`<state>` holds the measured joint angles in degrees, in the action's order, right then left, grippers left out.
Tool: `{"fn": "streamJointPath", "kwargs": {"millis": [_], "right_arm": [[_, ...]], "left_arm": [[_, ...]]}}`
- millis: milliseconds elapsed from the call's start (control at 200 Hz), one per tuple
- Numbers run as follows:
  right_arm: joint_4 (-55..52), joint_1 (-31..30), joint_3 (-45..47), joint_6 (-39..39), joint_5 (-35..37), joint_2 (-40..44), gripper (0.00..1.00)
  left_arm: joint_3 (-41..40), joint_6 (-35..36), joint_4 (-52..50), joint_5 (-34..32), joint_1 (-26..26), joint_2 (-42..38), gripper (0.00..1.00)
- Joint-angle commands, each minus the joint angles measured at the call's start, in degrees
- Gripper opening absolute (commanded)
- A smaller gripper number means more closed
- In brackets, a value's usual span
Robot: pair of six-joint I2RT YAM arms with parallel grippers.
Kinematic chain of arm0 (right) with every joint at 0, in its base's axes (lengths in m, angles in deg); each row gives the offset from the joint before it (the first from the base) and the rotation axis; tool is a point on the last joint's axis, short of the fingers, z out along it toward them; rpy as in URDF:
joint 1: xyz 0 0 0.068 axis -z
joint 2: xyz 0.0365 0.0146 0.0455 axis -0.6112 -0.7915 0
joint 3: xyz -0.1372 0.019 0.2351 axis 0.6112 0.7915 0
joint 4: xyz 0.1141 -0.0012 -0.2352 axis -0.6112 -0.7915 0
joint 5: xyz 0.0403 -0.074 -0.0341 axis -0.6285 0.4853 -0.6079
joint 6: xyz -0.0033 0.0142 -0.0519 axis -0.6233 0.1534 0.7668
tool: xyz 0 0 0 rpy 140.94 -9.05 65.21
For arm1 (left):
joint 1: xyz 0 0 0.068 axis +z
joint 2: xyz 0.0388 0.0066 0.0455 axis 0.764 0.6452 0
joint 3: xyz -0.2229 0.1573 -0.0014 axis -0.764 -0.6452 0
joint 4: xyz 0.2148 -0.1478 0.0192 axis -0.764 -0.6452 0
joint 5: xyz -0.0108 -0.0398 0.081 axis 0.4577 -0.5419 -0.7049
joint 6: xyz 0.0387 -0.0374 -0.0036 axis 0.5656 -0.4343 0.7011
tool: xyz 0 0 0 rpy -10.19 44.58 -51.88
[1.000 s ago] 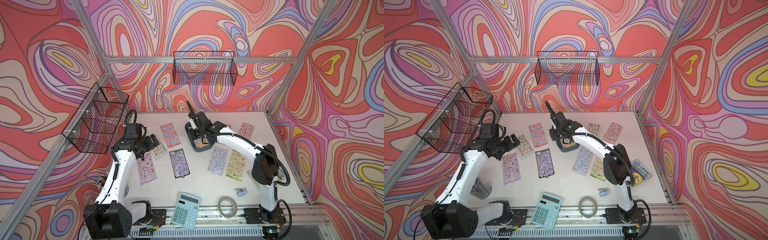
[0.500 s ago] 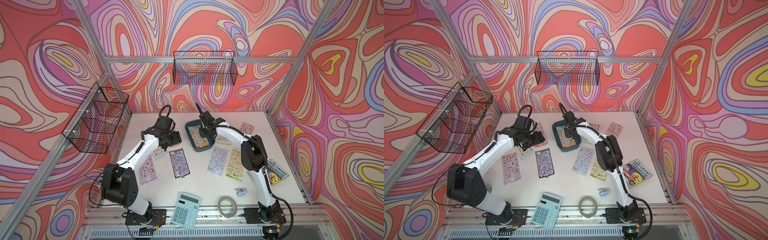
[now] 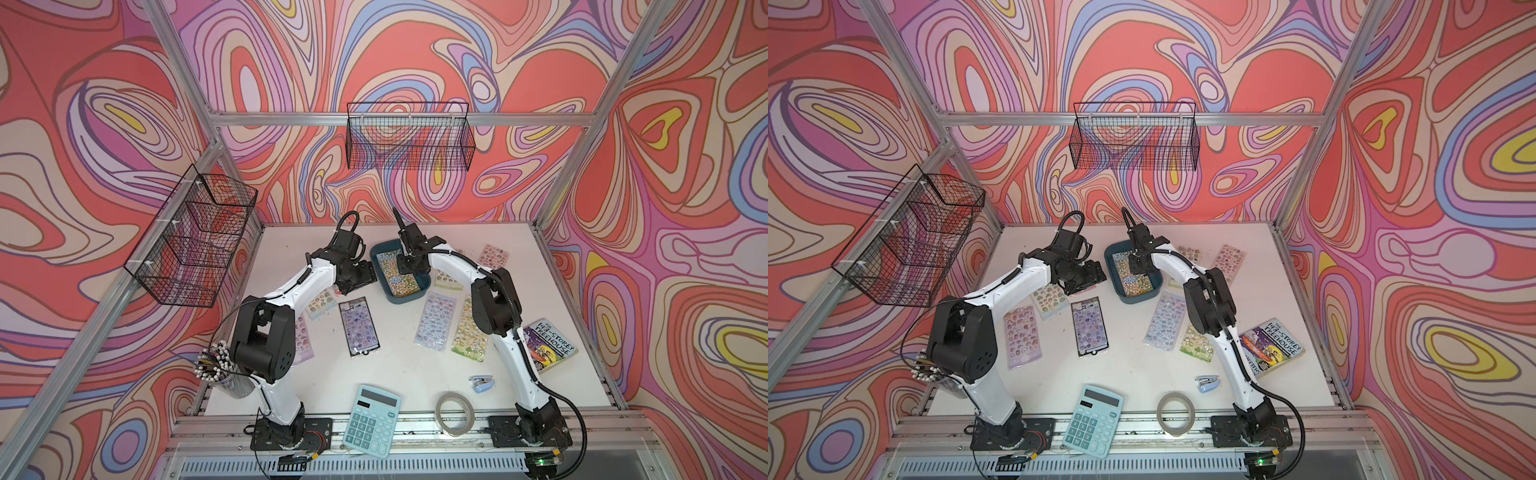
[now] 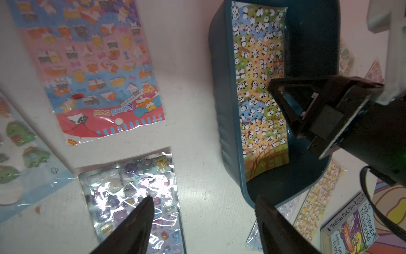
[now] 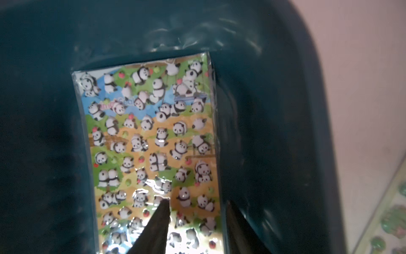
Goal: Take the stickers out of the storage box
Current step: Pick up the sticker from the storage box.
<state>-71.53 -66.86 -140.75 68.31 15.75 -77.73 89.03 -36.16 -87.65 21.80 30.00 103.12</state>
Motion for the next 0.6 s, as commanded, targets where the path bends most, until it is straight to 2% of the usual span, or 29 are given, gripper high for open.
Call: {"fn": "streamJointPath", "kwargs": {"millis": [0, 230, 461, 596], "right_arm": [[2.0, 0.1, 0.3, -1.4, -2.6, -1.1, 0.41], [6.8, 0.2, 4.5, -3.6, -11.3, 0.6, 0.35], [17.3, 1.9, 16.7, -10.3, -21.5, 7.5, 0.28], [22.3, 2.9, 21.3, -13.6, -25.9, 10.8, 0.24]], "left_arm": [[2.3, -1.8, 1.2, 1.6, -0.6, 2.3, 0.77], [4.7, -2.5, 2.4, 1.1, -1.5, 6.2, 0.79], [7.3, -3.4, 2.5, 1.3, -1.5, 10.4, 0.71], [8.5, -2.9, 1.6, 0.5, -1.5, 11.6, 0.61]]}}
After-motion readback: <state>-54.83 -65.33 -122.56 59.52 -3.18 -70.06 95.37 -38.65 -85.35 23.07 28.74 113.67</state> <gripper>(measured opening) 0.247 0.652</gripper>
